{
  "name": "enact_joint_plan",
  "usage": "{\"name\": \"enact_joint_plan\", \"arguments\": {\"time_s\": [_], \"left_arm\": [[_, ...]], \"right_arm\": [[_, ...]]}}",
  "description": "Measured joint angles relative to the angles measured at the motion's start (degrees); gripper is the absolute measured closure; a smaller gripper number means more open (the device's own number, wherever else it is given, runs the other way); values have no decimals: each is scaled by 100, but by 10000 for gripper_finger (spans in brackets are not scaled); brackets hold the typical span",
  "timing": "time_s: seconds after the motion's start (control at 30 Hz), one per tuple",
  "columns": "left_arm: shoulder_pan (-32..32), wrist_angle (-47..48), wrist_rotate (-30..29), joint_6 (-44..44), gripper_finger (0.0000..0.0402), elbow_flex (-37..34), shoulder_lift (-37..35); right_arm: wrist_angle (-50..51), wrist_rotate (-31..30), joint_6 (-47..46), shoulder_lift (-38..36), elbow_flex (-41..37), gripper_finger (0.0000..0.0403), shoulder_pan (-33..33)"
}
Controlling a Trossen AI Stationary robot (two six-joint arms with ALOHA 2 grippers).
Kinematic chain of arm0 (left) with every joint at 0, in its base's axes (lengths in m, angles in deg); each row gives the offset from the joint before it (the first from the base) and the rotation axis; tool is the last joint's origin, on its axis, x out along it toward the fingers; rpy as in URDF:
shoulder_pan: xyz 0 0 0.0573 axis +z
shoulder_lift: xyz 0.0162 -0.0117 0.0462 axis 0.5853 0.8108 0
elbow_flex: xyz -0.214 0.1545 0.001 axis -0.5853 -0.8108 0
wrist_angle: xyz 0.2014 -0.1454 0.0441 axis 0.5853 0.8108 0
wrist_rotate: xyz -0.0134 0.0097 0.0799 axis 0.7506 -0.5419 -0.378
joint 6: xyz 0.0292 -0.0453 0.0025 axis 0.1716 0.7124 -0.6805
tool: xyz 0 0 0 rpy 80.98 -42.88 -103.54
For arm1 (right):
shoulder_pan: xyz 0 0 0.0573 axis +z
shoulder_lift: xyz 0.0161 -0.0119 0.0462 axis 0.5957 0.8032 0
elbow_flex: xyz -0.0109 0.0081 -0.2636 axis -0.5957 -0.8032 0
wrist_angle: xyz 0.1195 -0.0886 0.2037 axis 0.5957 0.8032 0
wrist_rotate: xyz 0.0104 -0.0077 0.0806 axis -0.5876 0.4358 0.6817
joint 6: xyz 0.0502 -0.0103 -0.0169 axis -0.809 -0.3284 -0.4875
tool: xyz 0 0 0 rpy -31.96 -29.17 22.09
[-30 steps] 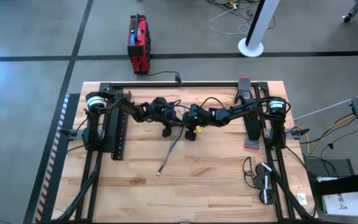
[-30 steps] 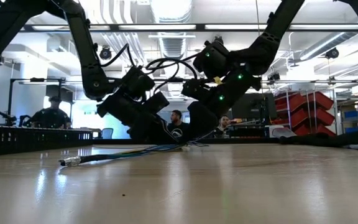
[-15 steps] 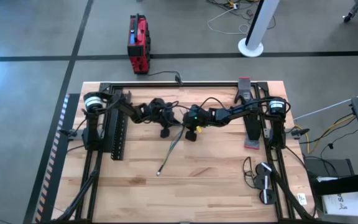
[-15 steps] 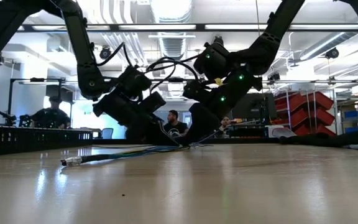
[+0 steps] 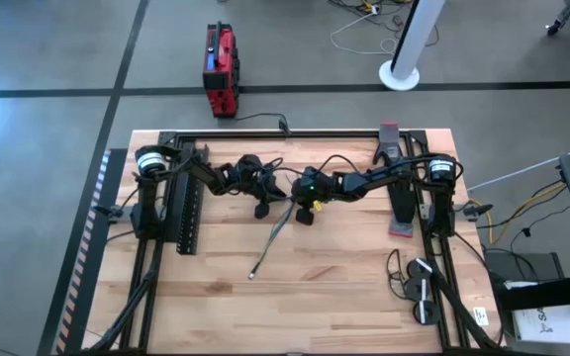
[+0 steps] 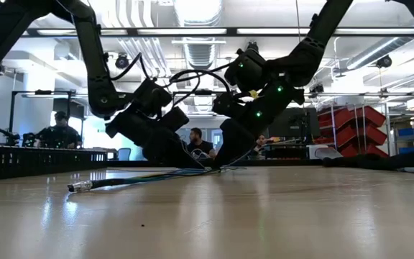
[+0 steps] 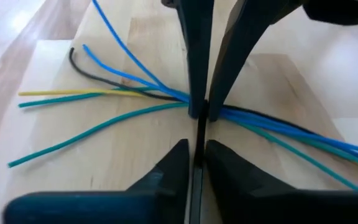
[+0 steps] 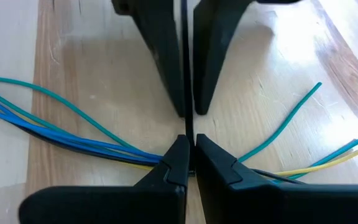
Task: Ziptie cables
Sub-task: Wrap the cable wires using a black zip tie
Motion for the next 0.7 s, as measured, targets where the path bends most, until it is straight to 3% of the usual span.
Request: {"name": "enact_joint_plan", "arguments": {"time_s": [0.4, 0.57, 0.7], "left_arm": [[0, 41, 433, 429, 247, 143, 13], [-6, 50, 449, 595, 243, 234, 41], [-4, -2, 466, 525, 271, 339, 163]], "right_arm": [[-25, 4, 61, 0, -1, 401, 0], [-89, 4, 62, 8, -3, 401, -2], [-131, 4, 61, 11, -6, 401, -2]]}}
